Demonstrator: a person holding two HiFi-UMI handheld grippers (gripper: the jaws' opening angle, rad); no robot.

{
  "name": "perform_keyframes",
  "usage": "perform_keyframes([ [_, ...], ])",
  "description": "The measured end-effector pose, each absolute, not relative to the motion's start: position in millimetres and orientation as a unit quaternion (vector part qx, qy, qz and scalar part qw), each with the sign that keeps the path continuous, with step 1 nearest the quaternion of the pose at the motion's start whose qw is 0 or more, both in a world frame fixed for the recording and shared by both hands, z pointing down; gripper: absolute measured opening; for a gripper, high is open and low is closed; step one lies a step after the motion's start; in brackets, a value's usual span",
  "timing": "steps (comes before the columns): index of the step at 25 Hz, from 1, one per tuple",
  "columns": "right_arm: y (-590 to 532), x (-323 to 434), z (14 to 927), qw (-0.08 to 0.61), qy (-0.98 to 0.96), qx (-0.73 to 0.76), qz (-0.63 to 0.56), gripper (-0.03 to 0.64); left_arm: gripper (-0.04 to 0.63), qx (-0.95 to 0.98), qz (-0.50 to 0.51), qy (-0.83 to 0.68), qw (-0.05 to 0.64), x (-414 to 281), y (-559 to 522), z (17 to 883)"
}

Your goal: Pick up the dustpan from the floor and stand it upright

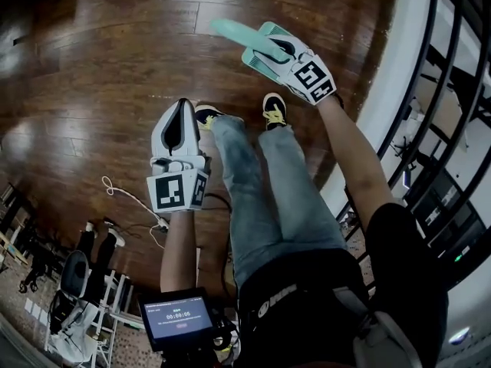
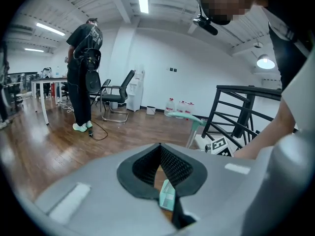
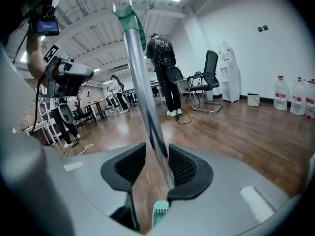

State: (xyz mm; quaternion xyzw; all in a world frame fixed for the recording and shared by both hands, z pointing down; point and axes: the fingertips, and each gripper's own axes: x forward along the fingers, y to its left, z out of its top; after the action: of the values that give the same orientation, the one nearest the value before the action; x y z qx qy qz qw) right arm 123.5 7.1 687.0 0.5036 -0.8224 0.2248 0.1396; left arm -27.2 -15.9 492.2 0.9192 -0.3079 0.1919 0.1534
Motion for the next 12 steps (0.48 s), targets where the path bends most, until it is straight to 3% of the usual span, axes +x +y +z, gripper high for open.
perform_keyframes([
  [2, 15, 124, 686, 0.146, -0.828, 0.488, 0.234, 0.173, 0.019, 0.918, 0.195, -0.309, 0.154, -27, -13, 488],
  [7, 29, 149, 643, 0.172, -0.821, 0.49, 0.236, 0.172, 0.018, 0.914, 0.198, -0.323, 0.141, -29, -7, 452],
  [12, 58, 179, 475, 0.126, -0.836, 0.499, 0.188, 0.17, 0.019, 0.915, 0.208, -0.316, 0.142, -9, 26, 367],
])
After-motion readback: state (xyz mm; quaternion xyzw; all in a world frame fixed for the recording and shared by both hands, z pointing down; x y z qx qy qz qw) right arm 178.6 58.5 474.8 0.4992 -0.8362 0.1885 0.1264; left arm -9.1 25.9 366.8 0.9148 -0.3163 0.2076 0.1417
